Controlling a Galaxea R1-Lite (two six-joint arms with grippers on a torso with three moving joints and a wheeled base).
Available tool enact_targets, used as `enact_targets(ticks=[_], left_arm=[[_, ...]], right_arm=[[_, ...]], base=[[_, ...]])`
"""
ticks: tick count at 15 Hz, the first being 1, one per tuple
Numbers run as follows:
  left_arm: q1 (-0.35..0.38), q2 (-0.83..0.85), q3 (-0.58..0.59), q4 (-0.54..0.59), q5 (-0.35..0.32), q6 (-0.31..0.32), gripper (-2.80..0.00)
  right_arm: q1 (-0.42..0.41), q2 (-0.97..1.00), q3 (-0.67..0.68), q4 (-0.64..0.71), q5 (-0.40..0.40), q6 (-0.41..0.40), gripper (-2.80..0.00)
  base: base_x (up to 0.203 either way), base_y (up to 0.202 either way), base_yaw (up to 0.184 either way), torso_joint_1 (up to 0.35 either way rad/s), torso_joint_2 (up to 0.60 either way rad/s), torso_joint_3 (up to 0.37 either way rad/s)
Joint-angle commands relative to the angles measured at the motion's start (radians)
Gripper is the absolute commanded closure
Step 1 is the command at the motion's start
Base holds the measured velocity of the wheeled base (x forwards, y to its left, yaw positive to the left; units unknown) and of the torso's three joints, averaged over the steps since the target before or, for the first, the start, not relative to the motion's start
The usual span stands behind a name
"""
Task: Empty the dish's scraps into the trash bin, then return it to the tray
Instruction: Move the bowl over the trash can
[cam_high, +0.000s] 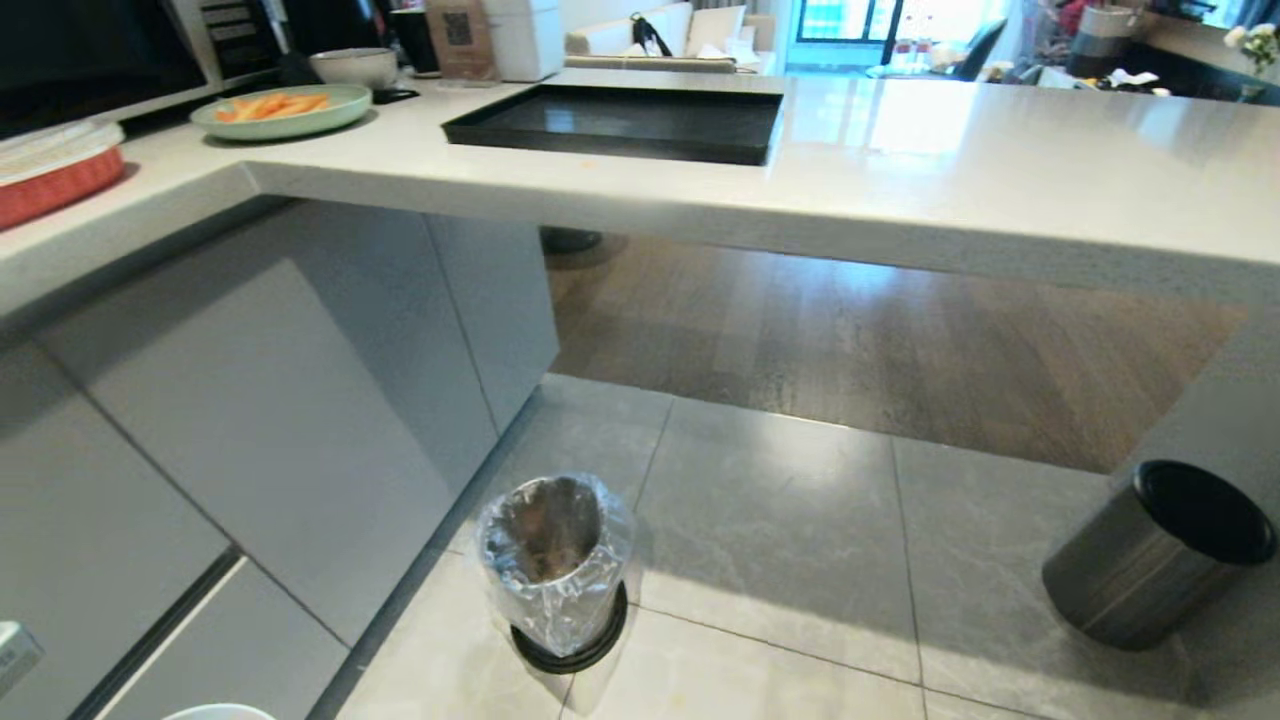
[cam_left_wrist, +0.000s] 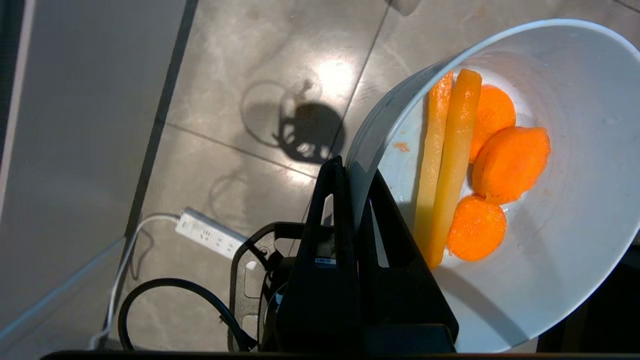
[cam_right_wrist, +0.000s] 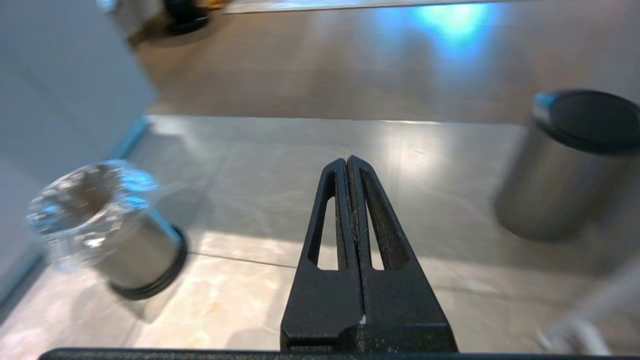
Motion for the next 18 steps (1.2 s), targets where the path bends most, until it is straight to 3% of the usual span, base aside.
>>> enact_targets(ticks=[1,9,18], left_arm=[[0.0,0.0,0.0,0.003,-0.002,0.001,0.0],[-0.004,0.001,0.0,0.003,-0.008,0.002,0.0],[-0.006,-0.002,0.008,-0.001,-0.013,0.001,0.0]], right_arm=[[0.0,0.001,0.0,0.0,0.0,0.001,0.0],[0.0,0.0,0.0,0.0,0.0,0.001,0.0],[0.0,0.0,0.0,0.0,0.0,0.001,0.0]], base=[[0.002,-0.008,0.172,0.004,0.0,0.001],[-0.001,-0.009,0.161,0.001,0.0,0.003],[0.0,0.0,0.0,0.0,0.0,0.0]])
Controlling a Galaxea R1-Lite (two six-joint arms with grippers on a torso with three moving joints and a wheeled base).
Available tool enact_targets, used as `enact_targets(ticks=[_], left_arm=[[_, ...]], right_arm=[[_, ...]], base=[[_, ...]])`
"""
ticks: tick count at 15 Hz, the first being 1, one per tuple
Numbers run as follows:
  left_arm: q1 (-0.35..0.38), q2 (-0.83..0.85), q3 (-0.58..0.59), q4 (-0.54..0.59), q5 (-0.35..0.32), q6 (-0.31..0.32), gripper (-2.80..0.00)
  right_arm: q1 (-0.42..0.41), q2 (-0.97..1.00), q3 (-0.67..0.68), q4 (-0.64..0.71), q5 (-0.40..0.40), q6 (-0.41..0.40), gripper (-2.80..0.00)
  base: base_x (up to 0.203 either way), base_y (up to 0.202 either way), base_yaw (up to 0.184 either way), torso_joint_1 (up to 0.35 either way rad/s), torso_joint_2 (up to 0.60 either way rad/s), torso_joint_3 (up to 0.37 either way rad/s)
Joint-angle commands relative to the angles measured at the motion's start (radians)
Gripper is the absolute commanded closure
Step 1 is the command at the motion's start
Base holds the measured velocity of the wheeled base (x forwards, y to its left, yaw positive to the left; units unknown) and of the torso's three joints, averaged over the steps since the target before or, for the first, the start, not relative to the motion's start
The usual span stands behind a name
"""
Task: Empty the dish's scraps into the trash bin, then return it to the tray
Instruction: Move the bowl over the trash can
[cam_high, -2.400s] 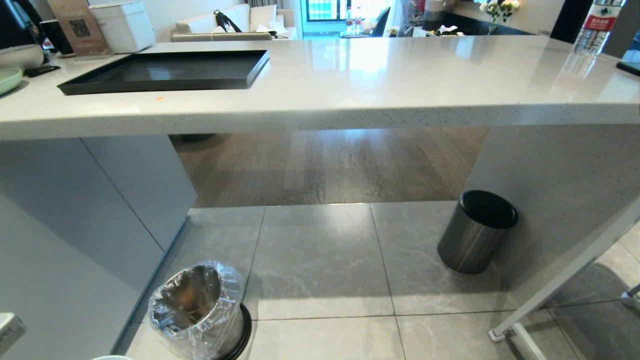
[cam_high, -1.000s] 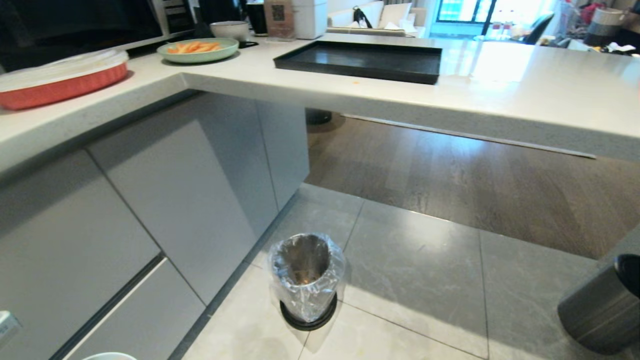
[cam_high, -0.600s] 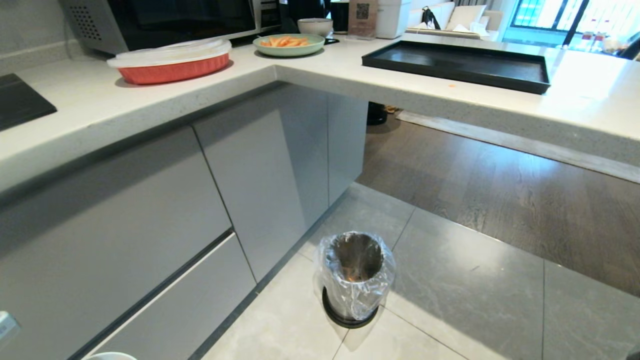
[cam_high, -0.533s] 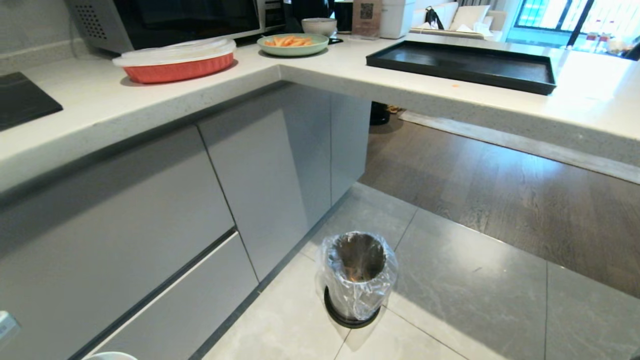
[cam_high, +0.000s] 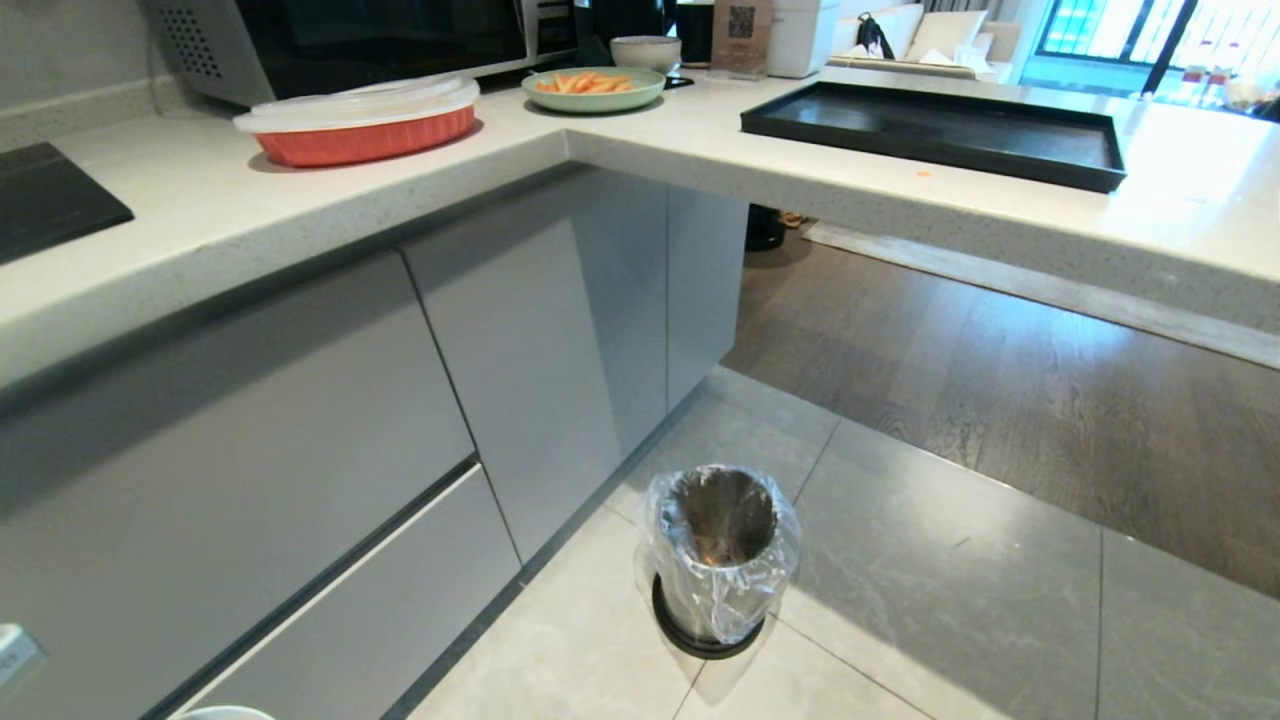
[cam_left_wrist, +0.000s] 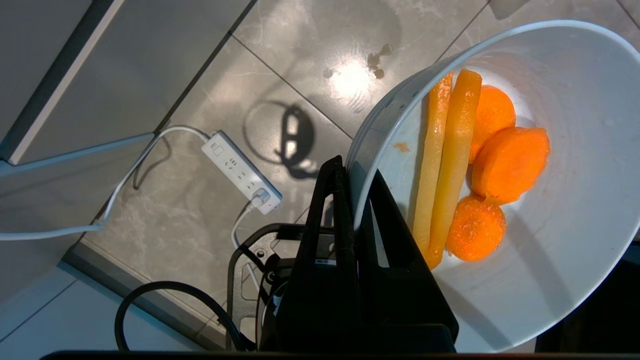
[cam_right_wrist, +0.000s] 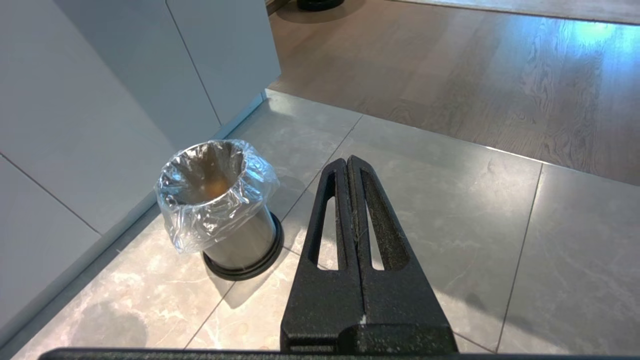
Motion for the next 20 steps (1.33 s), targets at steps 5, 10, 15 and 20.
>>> enact_targets(ticks=[5,10,15,20], left_arm=[[-0.021,-0.003,-0.002,0.002,0.011,-0.006,0.0],[-0.051,-0.002,0.007,0.001,0.013,-0.047,0.0],[-0.052,-0.002,0.008,0.001,0.011,-0.044,0.0],[-0.052,-0.002,0.011,0.001,0.011,-0.044,0.0]], right_arm=[[0.001,0.0,0.0,0.0,0.0,0.0,0.0],[0.001,0.0,0.0,0.0,0.0,0.0,0.0],[0.001,0.0,0.0,0.0,0.0,0.0,0.0],[0.001,0.0,0.0,0.0,0.0,0.0,0.0]], base=[[0.0,0.0,0.0,0.0,0.0,0.0],[0.0,0.0,0.0,0.0,0.0,0.0],[0.0,0.0,0.0,0.0,0.0,0.0],[0.0,0.0,0.0,0.0,0.0,0.0]])
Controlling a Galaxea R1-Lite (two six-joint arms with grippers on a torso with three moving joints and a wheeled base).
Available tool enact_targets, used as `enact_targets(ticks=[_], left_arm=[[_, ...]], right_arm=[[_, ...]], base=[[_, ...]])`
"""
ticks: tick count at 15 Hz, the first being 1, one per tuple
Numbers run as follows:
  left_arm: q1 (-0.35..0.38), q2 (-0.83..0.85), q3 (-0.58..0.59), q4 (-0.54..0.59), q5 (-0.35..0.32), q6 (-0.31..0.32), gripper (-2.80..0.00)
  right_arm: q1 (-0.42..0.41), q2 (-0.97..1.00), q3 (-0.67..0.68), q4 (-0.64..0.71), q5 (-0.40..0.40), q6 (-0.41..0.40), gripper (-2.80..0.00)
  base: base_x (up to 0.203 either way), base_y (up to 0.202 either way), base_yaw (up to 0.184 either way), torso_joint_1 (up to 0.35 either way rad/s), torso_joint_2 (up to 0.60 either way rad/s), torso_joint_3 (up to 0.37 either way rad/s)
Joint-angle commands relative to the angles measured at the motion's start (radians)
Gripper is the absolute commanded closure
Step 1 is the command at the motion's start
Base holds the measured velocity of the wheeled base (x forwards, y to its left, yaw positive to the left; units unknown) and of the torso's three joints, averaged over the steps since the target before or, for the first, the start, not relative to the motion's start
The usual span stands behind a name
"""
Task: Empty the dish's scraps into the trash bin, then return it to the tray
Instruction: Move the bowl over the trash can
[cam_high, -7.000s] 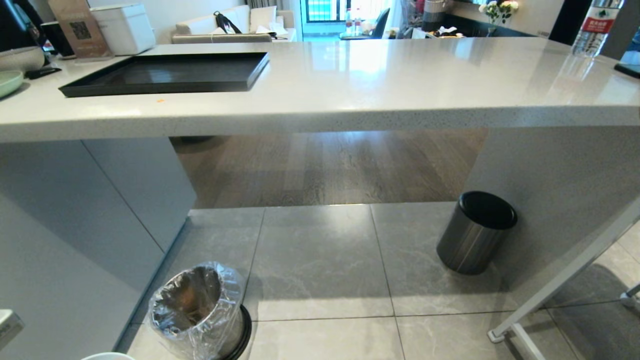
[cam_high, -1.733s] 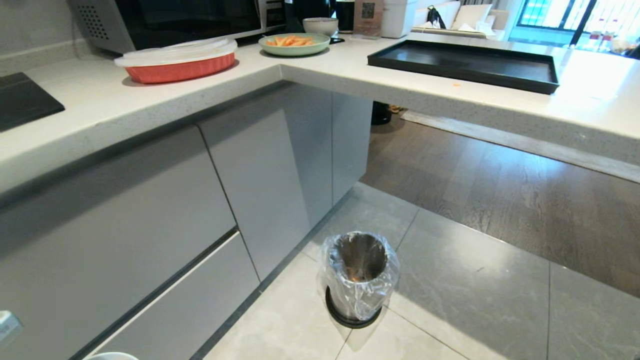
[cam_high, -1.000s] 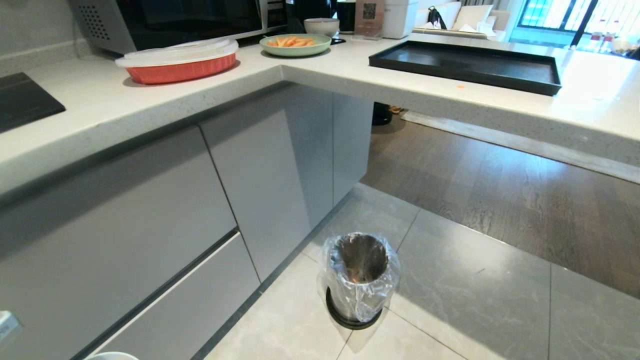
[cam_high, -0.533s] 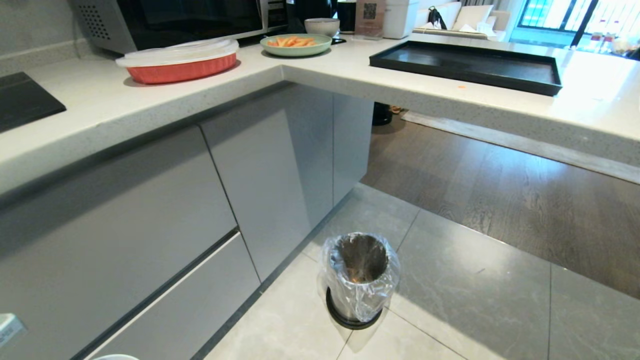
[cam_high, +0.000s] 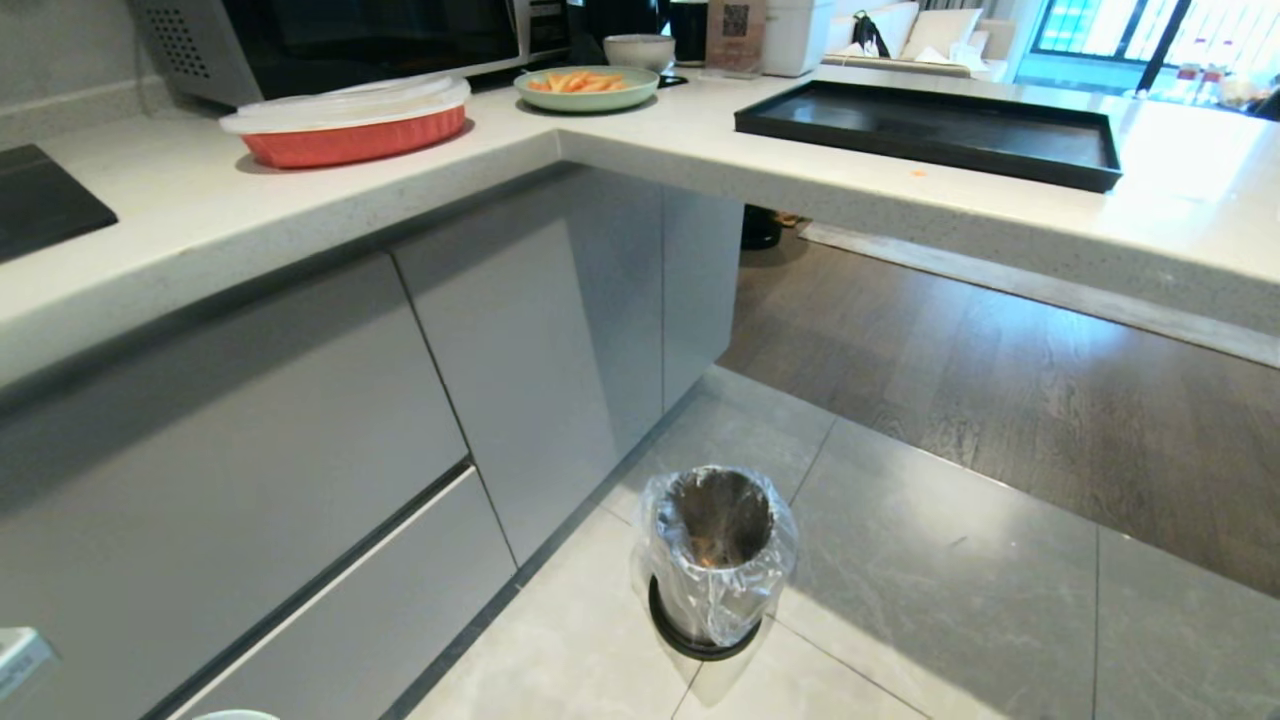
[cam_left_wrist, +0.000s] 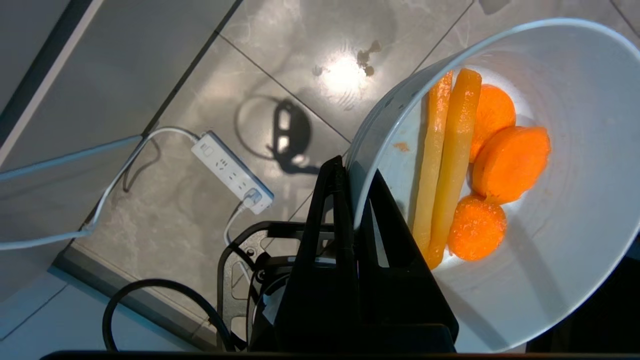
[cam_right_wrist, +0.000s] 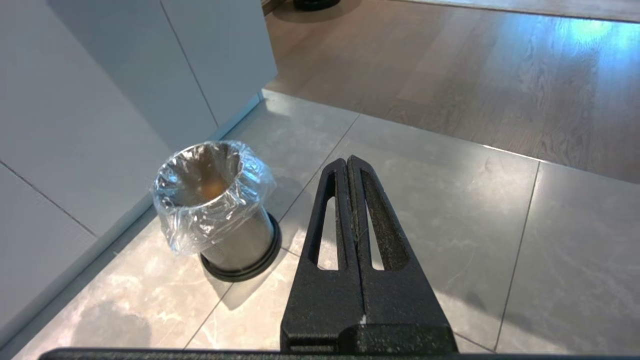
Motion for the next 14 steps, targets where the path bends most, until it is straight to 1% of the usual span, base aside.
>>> enact_targets(ticks=[1,3,7,9,11,13,14], left_arm=[[0.001,0.001,0.0,0.005,-0.001,0.0,0.0],[0.001,0.001,-0.002,0.005,-0.002,0.0,0.0],[0.002,0.001,-0.002,0.005,-0.002,0.0,0.0],[0.002,0.002,-0.003,0.005,-0.002,0.006,0.0],[0.002,0.004,-0.005,0.005,0.0,0.03,0.0],[0.004,0.004,-0.008,0.005,-0.001,0.037,0.0],[0.004,0.004,-0.009,0.005,-0.001,0.037,0.0]], right_arm=[[0.001,0.0,0.0,0.0,0.0,0.001,0.0],[0.001,0.0,0.0,0.0,0.0,0.001,0.0],[0.001,0.0,0.0,0.0,0.0,0.001,0.0],[0.001,0.0,0.0,0.0,0.0,0.001,0.0],[0.001,0.0,0.0,0.0,0.0,0.001,0.0],[0.001,0.0,0.0,0.0,0.0,0.001,0.0],[0.001,0.0,0.0,0.0,0.0,0.001,0.0]], base=[[-0.007,-0.051,0.017,0.013,0.0,0.001],[-0.002,-0.125,0.007,-0.003,0.0,0.01],[0.0,-0.193,0.001,0.004,0.0,0.002],[0.0,-0.196,-0.001,0.003,0.0,0.001],[0.0,-0.185,-0.001,0.003,0.0,0.0],[0.0,-0.109,0.0,0.003,0.0,0.002],[0.0,0.0,0.0,0.0,0.0,0.0]])
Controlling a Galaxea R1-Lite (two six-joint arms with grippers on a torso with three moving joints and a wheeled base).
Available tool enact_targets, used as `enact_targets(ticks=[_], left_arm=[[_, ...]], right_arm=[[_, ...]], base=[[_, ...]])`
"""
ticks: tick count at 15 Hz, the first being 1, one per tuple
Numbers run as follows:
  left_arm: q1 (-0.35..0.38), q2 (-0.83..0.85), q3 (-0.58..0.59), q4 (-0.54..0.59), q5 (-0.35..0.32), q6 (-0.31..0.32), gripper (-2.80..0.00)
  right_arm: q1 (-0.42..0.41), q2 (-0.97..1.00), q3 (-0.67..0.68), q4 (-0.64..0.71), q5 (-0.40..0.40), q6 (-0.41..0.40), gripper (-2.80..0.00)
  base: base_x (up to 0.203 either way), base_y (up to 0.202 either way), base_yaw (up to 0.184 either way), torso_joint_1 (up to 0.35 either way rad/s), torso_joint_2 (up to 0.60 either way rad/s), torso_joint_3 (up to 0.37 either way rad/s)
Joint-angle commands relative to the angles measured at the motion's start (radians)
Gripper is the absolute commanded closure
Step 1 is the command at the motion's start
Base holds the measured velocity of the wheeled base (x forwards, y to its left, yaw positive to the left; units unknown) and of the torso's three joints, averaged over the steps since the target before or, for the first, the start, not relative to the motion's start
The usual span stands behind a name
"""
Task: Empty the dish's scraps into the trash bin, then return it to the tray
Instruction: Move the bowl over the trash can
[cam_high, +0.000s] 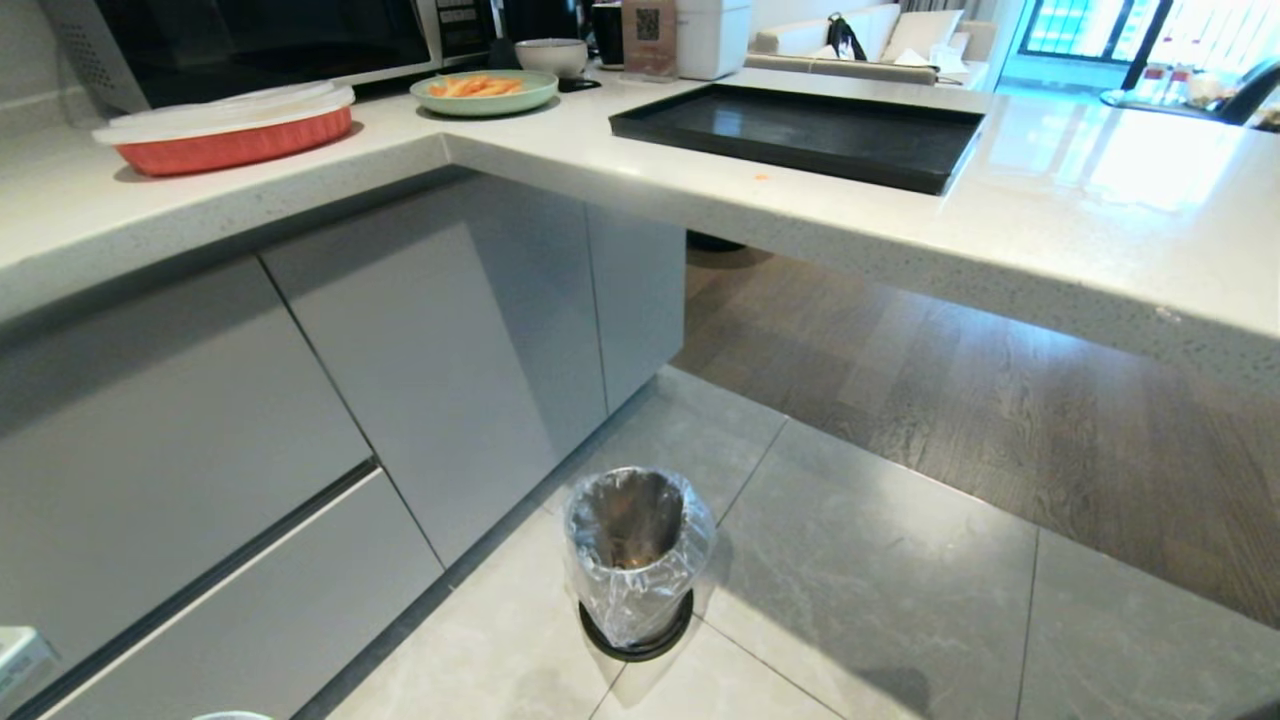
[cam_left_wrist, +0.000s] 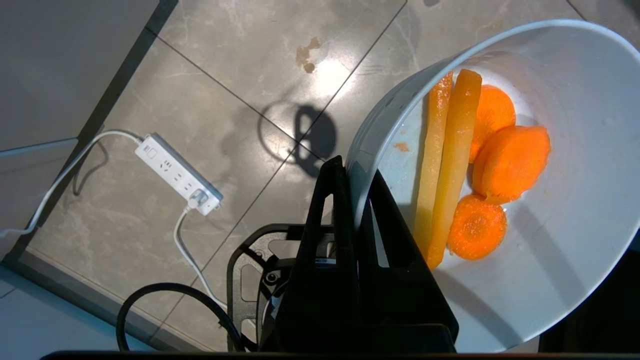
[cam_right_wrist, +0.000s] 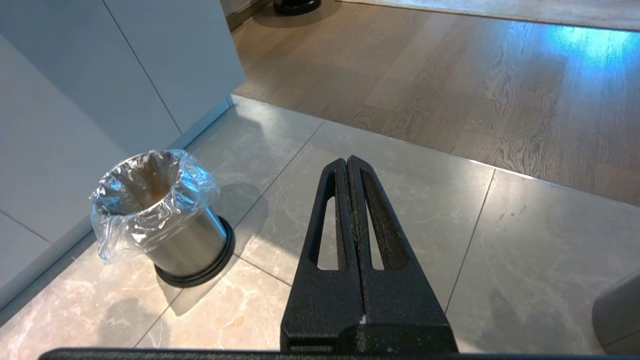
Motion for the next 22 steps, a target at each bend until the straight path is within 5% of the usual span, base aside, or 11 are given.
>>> enact_targets(ticks=[1,22], left_arm=[[0.001,0.002,-0.001,0.004,-0.001,-0.001,0.0],[-0.006,0.013,0.005,-0.001,0.004,-0.007,0.0]], right_arm=[[0.001,0.0,0.0,0.0,0.0,0.001,0.0],[0.001,0.0,0.0,0.0,0.0,0.001,0.0]], base=[[0.0,0.0,0.0,0.0,0.0,0.0],[0.0,0.0,0.0,0.0,0.0,0.0]])
